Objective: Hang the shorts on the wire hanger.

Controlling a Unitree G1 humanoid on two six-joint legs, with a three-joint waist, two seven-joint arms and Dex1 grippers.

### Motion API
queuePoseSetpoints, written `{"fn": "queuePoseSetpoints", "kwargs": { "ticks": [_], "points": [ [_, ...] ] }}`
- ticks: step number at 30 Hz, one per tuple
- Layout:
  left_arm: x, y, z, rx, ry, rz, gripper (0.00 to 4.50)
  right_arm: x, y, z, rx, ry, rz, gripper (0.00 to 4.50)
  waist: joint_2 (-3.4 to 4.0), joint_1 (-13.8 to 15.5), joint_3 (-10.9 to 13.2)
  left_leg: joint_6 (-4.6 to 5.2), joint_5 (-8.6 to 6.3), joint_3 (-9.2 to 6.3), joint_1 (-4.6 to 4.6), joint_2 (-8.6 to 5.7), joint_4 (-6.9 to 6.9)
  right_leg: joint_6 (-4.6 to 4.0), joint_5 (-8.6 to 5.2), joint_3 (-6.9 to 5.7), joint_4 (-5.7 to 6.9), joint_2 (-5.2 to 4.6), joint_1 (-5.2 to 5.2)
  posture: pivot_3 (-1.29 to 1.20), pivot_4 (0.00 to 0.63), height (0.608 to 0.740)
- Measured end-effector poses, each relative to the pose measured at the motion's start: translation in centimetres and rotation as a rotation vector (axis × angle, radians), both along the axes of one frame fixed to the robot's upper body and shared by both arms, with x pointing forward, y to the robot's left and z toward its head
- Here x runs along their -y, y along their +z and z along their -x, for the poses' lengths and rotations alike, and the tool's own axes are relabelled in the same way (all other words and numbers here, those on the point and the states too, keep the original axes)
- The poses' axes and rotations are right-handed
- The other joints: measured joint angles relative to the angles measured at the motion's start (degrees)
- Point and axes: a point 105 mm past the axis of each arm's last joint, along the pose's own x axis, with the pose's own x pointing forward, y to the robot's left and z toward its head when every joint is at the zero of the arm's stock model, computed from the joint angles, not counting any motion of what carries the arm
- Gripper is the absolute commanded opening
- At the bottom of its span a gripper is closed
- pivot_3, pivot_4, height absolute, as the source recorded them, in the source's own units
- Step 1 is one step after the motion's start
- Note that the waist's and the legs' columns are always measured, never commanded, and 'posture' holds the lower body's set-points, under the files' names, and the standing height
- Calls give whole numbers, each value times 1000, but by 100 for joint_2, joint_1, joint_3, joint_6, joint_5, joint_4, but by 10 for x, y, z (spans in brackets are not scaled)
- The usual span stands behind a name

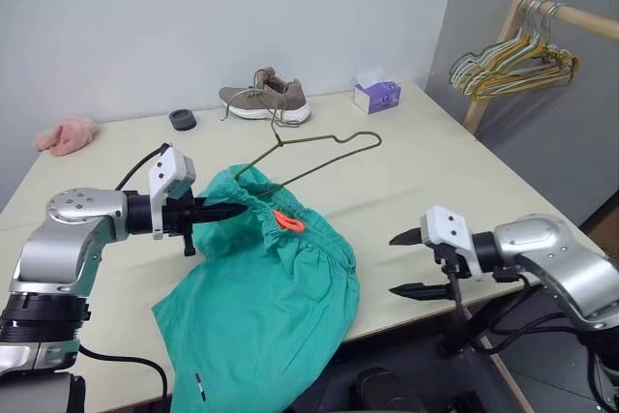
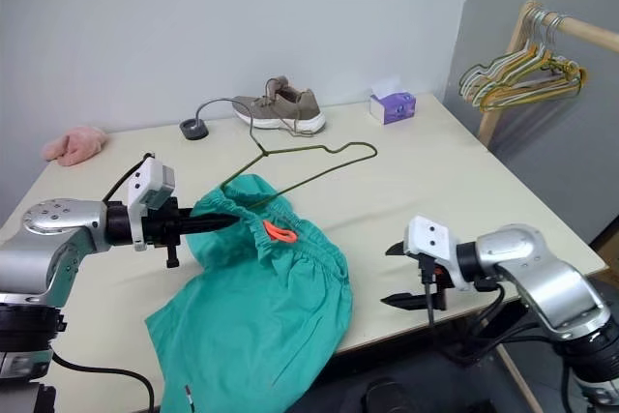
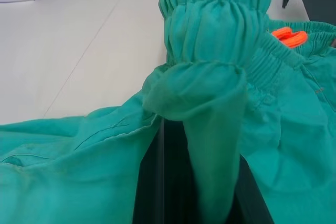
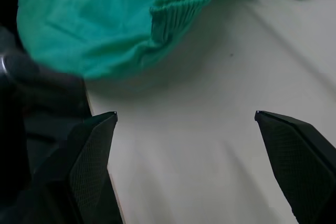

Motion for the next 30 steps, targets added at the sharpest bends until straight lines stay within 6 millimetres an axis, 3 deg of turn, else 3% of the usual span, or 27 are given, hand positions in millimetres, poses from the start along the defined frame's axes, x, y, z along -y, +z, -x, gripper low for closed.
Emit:
{"fn": "queuePoseSetpoints", "kwargs": {
  "ticks": [5,14,19,23,30],
  "points": [
    [-1,-4,4,-17,10,10,0,-16,-8,-4,-110,-103,-83,4480,0,70,0,0,0,-5,-1,0,-1,0,0,-3,-1,0,-1,-250,0,740],
    [1,-1,5,-3,11,6,0,-49,-4,3,-305,-90,-192,4480,1,147,0,0,0,-5,1,1,-2,-1,3,-4,2,2,-2,-233,0,740],
    [-2,-1,6,0,27,9,0,-52,-15,3,-388,-147,-174,4480,0,229,0,0,-1,-4,-3,1,-2,-1,3,-1,-3,1,-5,-229,0,740],
    [-3,-1,6,5,39,8,0,-57,-21,3,-401,-185,-161,3585,0,249,0,0,-1,-4,-2,1,-2,-1,3,-2,-2,1,-5,-228,0,740],
    [-2,-1,7,6,37,7,0,-57,-29,-5,-349,-261,-140,1063,0,258,0,0,-1,-3,-2,1,-3,-1,3,-1,-2,1,-6,-233,0,740]
  ]
}}
